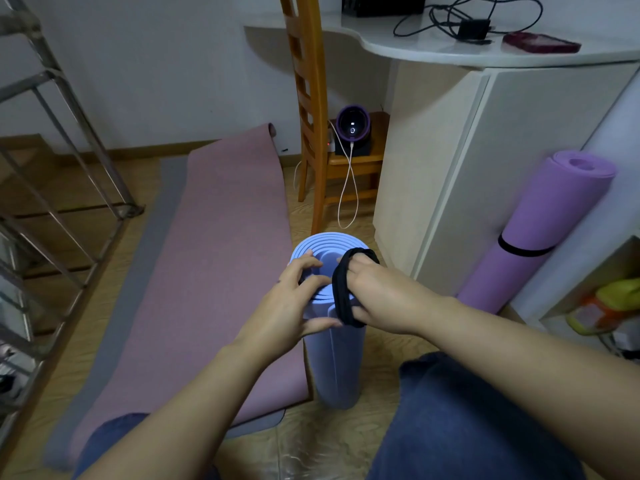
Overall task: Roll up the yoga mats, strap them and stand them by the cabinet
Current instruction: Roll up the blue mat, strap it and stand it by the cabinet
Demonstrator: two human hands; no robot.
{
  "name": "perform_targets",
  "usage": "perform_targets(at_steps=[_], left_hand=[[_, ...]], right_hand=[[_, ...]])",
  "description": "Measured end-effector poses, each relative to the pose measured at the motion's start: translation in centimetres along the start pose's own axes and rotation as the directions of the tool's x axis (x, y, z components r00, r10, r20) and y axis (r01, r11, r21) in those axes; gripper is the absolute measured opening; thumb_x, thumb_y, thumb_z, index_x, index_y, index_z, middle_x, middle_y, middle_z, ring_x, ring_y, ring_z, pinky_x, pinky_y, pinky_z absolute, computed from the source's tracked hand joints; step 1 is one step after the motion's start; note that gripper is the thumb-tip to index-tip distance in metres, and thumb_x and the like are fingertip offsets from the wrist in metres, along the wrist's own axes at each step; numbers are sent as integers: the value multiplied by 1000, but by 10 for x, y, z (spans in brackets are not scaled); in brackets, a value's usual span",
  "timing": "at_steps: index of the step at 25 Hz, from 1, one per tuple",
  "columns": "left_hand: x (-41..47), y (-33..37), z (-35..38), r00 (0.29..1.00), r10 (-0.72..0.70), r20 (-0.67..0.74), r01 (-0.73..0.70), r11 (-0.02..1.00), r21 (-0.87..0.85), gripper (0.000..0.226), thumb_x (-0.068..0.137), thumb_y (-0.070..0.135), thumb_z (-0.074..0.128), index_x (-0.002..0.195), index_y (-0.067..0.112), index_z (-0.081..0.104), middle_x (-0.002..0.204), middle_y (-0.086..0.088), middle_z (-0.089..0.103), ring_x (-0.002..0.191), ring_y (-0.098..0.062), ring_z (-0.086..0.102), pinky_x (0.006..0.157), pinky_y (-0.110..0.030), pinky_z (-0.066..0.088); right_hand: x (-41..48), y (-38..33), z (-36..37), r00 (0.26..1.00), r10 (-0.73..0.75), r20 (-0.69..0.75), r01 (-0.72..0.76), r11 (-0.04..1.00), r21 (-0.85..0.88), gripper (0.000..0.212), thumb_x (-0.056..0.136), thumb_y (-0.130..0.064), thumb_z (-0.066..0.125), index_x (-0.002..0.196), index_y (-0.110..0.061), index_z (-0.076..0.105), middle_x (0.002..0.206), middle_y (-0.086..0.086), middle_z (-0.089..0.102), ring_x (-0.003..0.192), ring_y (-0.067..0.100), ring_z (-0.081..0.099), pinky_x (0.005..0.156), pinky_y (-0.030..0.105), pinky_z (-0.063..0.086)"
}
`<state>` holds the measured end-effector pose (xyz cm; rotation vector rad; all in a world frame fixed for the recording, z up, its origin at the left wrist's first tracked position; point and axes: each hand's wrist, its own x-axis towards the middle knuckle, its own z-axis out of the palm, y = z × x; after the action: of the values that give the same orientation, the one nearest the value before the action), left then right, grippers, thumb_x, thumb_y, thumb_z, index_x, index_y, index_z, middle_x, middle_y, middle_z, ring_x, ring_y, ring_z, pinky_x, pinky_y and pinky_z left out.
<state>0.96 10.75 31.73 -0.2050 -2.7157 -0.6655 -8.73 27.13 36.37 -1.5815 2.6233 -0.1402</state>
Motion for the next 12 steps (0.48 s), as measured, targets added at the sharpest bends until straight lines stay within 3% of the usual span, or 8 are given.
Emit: perform_targets(at_steps=[5, 6, 8, 10, 12], left_hand=[[-17, -5, -15, 988, -33, -150, 14, 992, -128, 62, 76, 53, 67, 127, 25, 45, 129, 5, 42, 122, 0, 39, 100, -17, 38], [-17, -3, -20, 985, -1, -173, -13, 997, -78, 60, 78, 52, 67, 126, 26, 44, 127, 7, 42, 117, -2, 44, 95, -21, 43], [-15, 6, -23, 965, 211, -153, -186, 968, 167, 46, 83, 45, 60, 122, 25, 48, 124, 2, 42, 111, -13, 49, 88, -31, 48], [-9, 15, -17, 899, 435, -50, -392, 852, 347, 34, 85, 30, 56, 118, 23, 52, 121, -5, 43, 111, -23, 47, 99, -38, 40], [0, 22, -13, 854, 520, 12, -459, 743, 486, 27, 85, 19, 51, 111, 24, 57, 119, -7, 44, 111, -27, 45, 107, -44, 32]], right_hand=[[-3, -8, 4, 1000, 13, 2, -13, 1000, 11, 32, 87, -27, 59, 112, -8, 55, 135, 9, 43, 132, 22, 29, 94, 47, 46], [-3, -6, 2, 999, 35, 1, -35, 999, 19, 29, 87, -25, 59, 110, -7, 55, 135, 10, 44, 133, 23, 28, 93, 46, 47], [-2, -1, 0, 997, 72, -1, -72, 997, 27, 31, 86, -24, 59, 111, -7, 56, 133, 10, 45, 131, 23, 30, 89, 44, 50], [0, 2, -2, 995, 101, 6, -101, 995, 22, 32, 86, -24, 58, 114, -8, 56, 126, 8, 48, 126, 20, 33, 86, 41, 50], [3, 2, -1, 994, 111, -5, -111, 993, 36, 34, 86, -24, 57, 116, -8, 56, 121, 8, 49, 123, 20, 35, 85, 41, 50]])
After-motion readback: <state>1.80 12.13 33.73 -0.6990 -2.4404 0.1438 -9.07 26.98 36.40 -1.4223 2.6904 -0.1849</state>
